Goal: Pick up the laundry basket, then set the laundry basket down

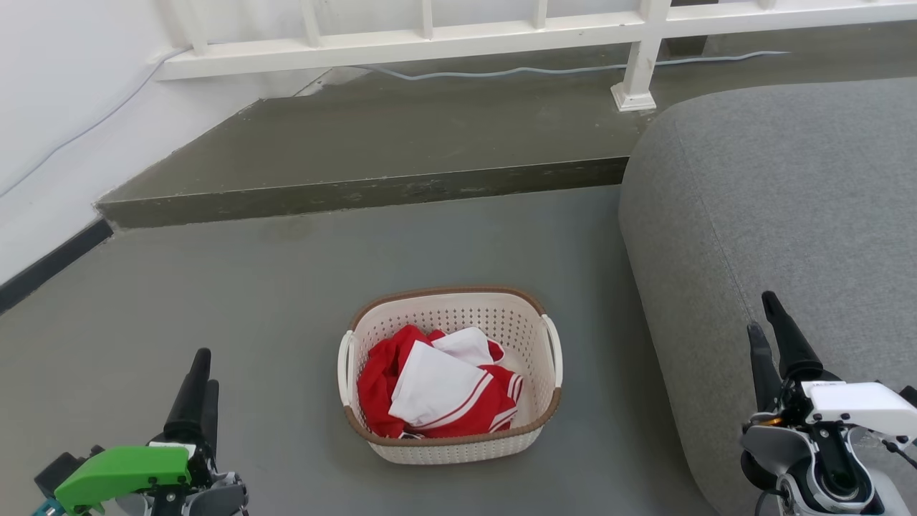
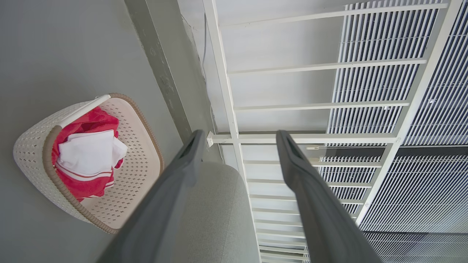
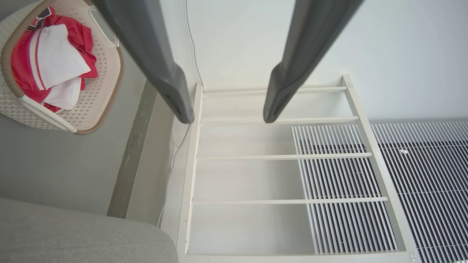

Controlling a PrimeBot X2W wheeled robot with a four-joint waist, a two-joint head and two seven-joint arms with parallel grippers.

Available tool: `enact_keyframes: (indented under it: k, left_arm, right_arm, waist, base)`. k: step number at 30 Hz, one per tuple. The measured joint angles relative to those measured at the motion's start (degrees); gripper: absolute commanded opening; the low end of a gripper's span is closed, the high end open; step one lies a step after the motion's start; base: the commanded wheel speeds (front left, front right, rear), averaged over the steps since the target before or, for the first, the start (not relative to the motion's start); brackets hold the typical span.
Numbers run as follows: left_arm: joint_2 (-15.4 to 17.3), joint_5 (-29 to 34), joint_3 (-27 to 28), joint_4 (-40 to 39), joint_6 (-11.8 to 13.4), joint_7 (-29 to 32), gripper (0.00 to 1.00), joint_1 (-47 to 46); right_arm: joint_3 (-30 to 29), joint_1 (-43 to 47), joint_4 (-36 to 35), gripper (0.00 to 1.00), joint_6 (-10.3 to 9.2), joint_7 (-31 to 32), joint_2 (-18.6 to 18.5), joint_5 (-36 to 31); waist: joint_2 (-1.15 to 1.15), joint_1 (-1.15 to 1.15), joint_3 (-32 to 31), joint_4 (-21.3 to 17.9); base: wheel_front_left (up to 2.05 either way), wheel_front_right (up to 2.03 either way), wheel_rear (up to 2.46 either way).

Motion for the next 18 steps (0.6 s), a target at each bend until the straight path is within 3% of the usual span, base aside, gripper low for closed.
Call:
enact_keyframes:
  k: [18]
  left_arm:
    - [2.1,10.6,-3.5,-1.6,0.0,-4.1,1.00,-1.1]
  right_arm:
    - [5.7,-1.6,-2.8,1.00,0.01,-4.5,-2.4,-9.2]
  waist:
    - [0.00,0.00,0.2,0.0]
  base:
    - [0.00,0.00,0.00]
